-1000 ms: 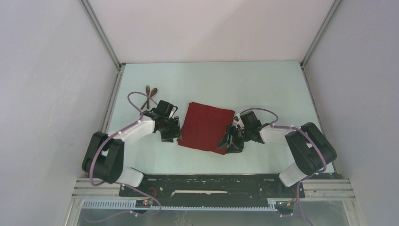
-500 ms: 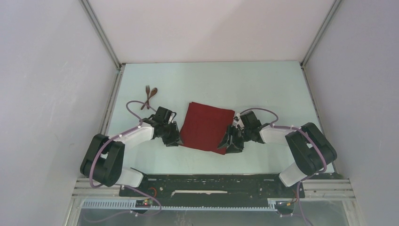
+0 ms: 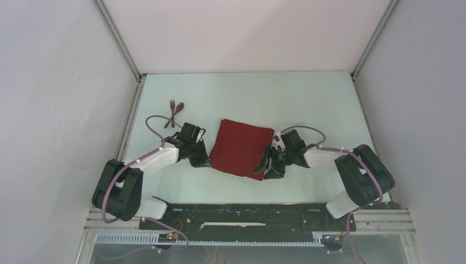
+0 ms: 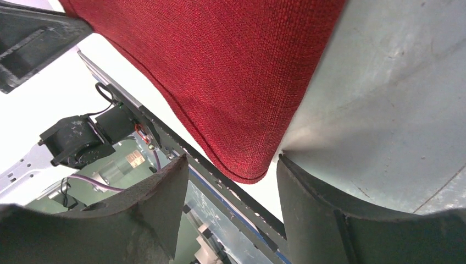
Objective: Fold the napkin into a case and place the utensils inside
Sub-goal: Smooth out the square-folded napkin at the center of the board.
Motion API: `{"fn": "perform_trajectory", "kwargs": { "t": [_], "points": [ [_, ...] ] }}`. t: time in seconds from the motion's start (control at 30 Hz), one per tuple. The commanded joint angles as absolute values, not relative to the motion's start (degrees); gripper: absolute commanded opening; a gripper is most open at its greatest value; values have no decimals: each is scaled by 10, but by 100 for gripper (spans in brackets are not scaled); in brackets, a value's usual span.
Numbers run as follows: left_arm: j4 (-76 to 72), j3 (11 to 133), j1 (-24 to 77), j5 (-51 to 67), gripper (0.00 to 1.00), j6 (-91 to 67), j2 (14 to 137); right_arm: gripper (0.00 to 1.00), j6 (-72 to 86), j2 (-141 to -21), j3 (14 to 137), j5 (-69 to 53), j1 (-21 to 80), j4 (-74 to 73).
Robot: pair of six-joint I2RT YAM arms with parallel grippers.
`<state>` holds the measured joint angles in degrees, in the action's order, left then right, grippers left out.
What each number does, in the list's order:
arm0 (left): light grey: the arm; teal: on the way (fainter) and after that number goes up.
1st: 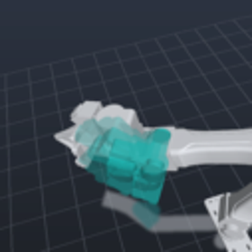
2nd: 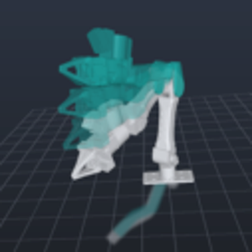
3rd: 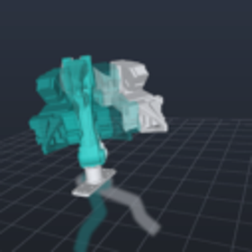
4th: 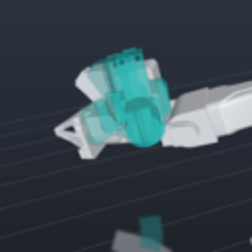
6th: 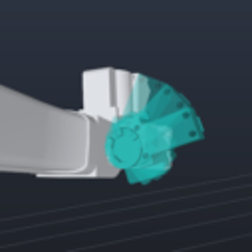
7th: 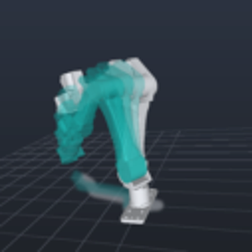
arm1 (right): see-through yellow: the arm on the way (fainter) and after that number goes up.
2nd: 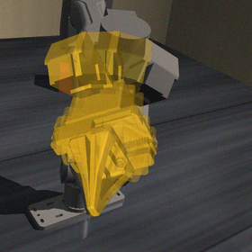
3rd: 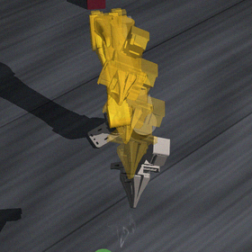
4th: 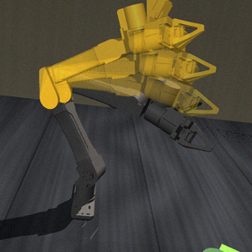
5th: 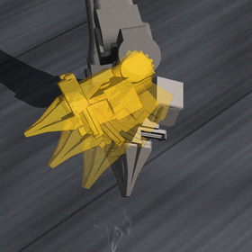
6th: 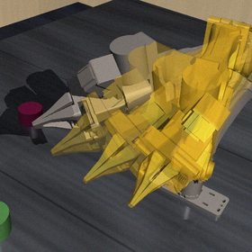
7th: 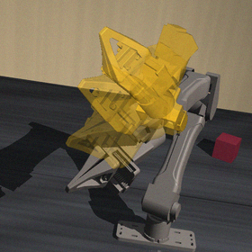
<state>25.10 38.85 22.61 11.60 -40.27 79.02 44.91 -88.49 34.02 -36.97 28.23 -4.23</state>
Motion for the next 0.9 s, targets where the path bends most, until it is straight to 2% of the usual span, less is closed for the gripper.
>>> {"fn": "perform_trajectory", "kwargs": {
  "t": [0.0, 0.47, 0.87],
  "points": [
    [266, 425, 228, 96, 6, -389, 764, 69, 437, -878, 333, -345, 286, -46],
    [265, 438, 227, 70, 5, -367, 823, 71, 435, -853, 334, -340, 290, -61],
    [266, 439, 226, 63, 5, -366, 802, 76, 436, -817, 337, -351, 303, -54]
  ]
}}
